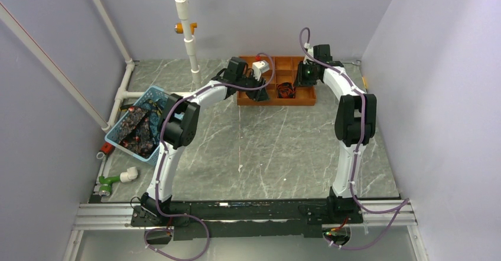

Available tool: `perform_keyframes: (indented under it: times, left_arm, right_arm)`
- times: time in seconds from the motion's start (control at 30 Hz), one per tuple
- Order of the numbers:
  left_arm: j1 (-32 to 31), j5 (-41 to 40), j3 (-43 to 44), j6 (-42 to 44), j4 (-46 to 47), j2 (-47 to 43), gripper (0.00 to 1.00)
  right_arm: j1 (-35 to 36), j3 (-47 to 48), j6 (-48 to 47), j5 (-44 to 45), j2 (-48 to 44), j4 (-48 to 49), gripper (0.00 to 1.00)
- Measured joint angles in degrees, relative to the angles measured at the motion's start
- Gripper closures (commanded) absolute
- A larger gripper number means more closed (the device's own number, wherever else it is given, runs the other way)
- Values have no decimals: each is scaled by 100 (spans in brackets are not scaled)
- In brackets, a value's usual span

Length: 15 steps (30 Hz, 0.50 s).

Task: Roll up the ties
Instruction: Reset both arms

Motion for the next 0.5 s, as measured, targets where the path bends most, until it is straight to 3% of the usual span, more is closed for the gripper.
perform_keyframes:
  times: [0.13,0.4,0.5]
  left_arm:
    - [0,0,0,33,0,0,55]
    - [11,0,0,61,-7,0,53]
    - [11,-2,0,92,-9,-2,35]
  right_arm:
    - [9,-177,-46,-4,0,37,100]
    - [2,-629,-76,2,-46,289,100]
    - [-2,-662,-83,4,-68,332,96]
